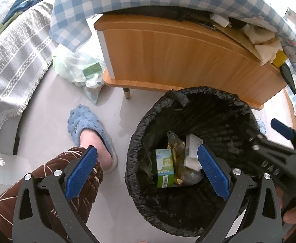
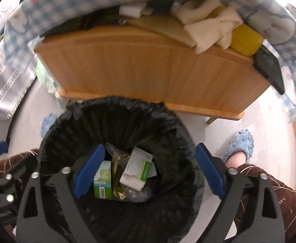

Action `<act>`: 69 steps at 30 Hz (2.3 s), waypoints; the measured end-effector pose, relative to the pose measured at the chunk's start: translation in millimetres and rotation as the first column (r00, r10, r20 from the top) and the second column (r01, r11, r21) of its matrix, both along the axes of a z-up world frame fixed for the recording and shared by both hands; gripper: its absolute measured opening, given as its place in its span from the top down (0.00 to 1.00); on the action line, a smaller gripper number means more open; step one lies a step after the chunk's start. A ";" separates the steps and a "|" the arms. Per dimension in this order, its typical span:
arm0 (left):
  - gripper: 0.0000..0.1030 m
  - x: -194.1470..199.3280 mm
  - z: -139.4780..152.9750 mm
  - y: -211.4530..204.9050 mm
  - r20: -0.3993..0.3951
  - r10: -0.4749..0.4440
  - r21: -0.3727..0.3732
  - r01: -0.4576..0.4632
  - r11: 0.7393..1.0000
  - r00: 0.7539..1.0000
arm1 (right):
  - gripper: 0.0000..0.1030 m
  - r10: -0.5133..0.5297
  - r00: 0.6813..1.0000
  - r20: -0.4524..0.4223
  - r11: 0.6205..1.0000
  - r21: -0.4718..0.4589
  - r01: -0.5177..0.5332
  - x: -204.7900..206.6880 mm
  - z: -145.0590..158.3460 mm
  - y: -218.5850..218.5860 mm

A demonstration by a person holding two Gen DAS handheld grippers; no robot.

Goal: Collect trash
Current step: 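Reach the left tool to the red mesh bag while the right tool reaches the yellow snack bag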

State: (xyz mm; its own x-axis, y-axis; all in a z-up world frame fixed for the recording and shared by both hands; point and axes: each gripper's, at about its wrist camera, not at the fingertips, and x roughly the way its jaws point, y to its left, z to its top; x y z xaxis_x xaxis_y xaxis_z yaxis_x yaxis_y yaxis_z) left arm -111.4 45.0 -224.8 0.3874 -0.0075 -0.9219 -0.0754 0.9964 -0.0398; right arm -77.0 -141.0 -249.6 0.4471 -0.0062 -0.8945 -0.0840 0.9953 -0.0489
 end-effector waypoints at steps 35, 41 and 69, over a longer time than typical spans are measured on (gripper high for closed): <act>0.06 34.6 142.1 -43.9 0.171 -0.057 -0.037 0.065 0.997 0.984 | 0.07 -0.027 0.949 0.314 0.998 -0.038 0.040 19.2 195.3 -79.5; 0.06 54.5 149.9 -44.3 0.161 -0.043 -0.041 0.050 0.998 0.986 | 0.07 -0.029 0.947 0.320 0.999 -0.024 0.039 37.6 204.0 -86.0; 0.06 248.7 212.5 -57.7 0.214 -0.019 -0.013 0.022 1.000 0.977 | 0.07 0.003 0.939 0.343 0.995 -0.094 0.031 216.5 260.4 -99.4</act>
